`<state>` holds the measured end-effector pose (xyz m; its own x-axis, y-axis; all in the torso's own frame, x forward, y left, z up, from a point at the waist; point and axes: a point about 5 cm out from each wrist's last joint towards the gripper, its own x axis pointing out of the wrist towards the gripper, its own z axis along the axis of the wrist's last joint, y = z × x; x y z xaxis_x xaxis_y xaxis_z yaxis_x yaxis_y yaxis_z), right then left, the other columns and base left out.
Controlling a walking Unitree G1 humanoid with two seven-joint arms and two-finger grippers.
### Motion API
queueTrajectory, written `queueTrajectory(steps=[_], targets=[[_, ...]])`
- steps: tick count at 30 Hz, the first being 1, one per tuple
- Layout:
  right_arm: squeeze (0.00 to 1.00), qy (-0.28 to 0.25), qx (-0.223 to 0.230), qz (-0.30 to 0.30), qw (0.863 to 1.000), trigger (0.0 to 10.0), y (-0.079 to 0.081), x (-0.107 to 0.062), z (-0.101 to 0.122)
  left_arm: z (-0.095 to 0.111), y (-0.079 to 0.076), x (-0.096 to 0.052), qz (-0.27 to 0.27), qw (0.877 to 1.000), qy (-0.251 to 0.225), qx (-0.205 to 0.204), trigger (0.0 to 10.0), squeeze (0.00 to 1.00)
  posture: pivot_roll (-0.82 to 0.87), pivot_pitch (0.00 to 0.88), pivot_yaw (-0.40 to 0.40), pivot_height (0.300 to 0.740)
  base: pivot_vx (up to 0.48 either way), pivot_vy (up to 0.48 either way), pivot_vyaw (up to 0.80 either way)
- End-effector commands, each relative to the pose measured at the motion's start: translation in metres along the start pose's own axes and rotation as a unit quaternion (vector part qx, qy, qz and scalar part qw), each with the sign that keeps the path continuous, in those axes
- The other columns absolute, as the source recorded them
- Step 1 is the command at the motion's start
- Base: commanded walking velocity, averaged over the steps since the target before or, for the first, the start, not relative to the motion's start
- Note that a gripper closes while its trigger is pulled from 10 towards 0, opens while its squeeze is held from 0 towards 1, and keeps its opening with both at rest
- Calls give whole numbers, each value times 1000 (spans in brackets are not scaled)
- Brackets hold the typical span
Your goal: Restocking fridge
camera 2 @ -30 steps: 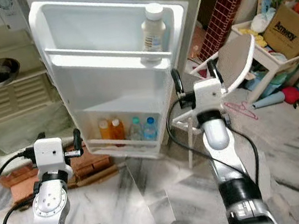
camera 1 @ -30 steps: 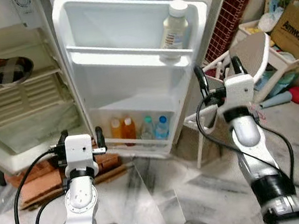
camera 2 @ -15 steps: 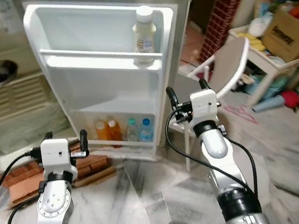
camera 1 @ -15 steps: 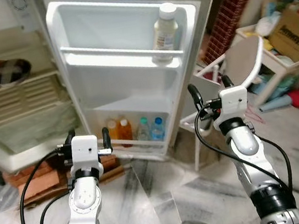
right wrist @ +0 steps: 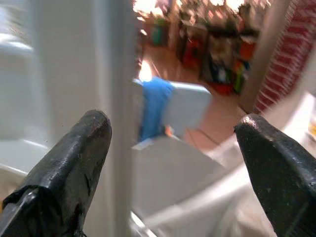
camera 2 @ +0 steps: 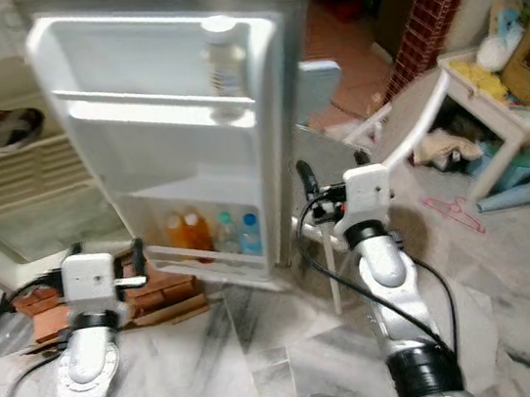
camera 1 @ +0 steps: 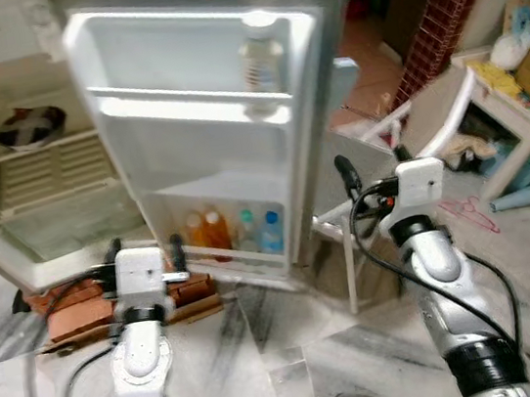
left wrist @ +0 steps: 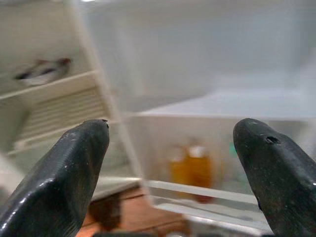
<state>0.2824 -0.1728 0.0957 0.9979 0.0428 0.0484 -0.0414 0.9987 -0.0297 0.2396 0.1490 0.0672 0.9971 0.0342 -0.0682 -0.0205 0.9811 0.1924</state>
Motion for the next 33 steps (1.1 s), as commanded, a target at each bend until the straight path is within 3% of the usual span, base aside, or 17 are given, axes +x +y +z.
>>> queueTrajectory(steps=[1,6,10,13,16,21,25,29,33], targets=[[0,-21,16,12,1000,10000,5,1,13,-4,10,0,13,1000,8,8,10000,0,84,7,-20,740,0,-315,0],[0,21,-1,41,999,10000,2,-26,2,-10,23,-4,23,1000,15,9,10000,0,81,0,-2,740,0,-184,0],[0,54,2,30,998,10000,-3,-36,-8,-14,31,-7,28,999,14,12,10000,0,74,0,4,740,0,0,0],[0,64,8,37,997,10000,4,-40,-13,-16,36,-8,35,999,16,18,10000,0,72,0,13,740,0,0,0],[0,48,-11,80,996,10000,22,-42,-6,-12,30,-7,22,1000,8,10,10000,0,79,0,10,740,0,0,533],[0,25,22,49,998,10000,31,-25,5,-11,22,-6,4,1000,-1,4,10000,0,79,0,0,740,172,0,800],[0,10,20,19,1000,10000,27,-17,11,-11,23,-6,12,1000,-2,-1,10000,0,87,0,-13,740,360,0,800],[0,-18,40,-48,998,10000,17,4,27,-11,19,-3,9,1000,-1,-6,10000,0,85,0,-16,740,450,0,441],[0,-38,26,-52,998,10000,11,14,36,-10,14,-2,1,1000,-1,6,10000,0,82,0,-19,740,368,-301,0]])
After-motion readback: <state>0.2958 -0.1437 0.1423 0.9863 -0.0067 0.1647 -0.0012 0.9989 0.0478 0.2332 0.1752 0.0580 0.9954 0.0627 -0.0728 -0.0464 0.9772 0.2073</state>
